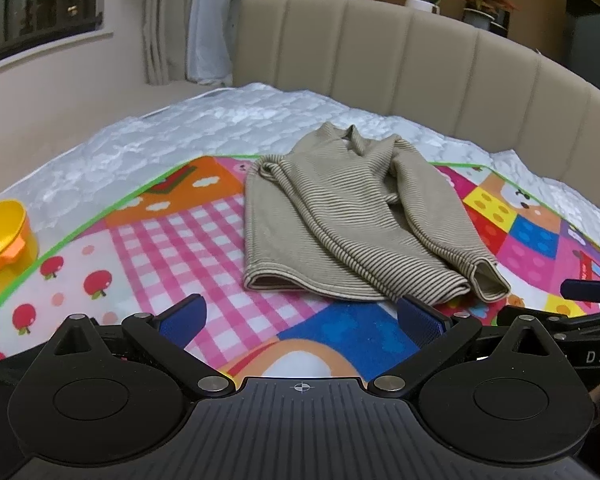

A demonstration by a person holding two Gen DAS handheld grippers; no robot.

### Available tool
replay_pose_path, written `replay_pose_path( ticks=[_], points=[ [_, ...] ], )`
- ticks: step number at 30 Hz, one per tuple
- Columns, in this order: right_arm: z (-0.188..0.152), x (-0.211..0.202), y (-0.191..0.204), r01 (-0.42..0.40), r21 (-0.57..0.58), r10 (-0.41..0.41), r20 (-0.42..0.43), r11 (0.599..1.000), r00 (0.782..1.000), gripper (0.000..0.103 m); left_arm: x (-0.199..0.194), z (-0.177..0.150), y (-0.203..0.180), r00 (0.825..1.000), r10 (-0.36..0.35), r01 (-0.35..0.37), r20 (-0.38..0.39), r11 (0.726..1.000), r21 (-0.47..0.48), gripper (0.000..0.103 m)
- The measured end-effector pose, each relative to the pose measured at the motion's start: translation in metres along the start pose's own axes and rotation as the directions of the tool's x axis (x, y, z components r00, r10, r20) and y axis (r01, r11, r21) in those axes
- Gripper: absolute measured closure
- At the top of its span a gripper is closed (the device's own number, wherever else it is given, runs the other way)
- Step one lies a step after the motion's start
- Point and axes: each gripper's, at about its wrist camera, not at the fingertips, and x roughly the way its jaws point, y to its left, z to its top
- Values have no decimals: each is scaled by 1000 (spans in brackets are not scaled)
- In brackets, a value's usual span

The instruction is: Fold clothes

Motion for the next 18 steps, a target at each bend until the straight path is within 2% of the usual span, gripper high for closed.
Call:
replay_pose_path(
  ticks=[6,18],
  points=[
    [0,1,1,-6,-2,6,1,1000,1000,0,-5,1,-2,1000,9,-9,13,999,32,0],
    [-2,-1,-4,-13,25,13,9,1000,1000,0,-1,-2,-1,1000,8,-8,4,1000,23,0]
  ],
)
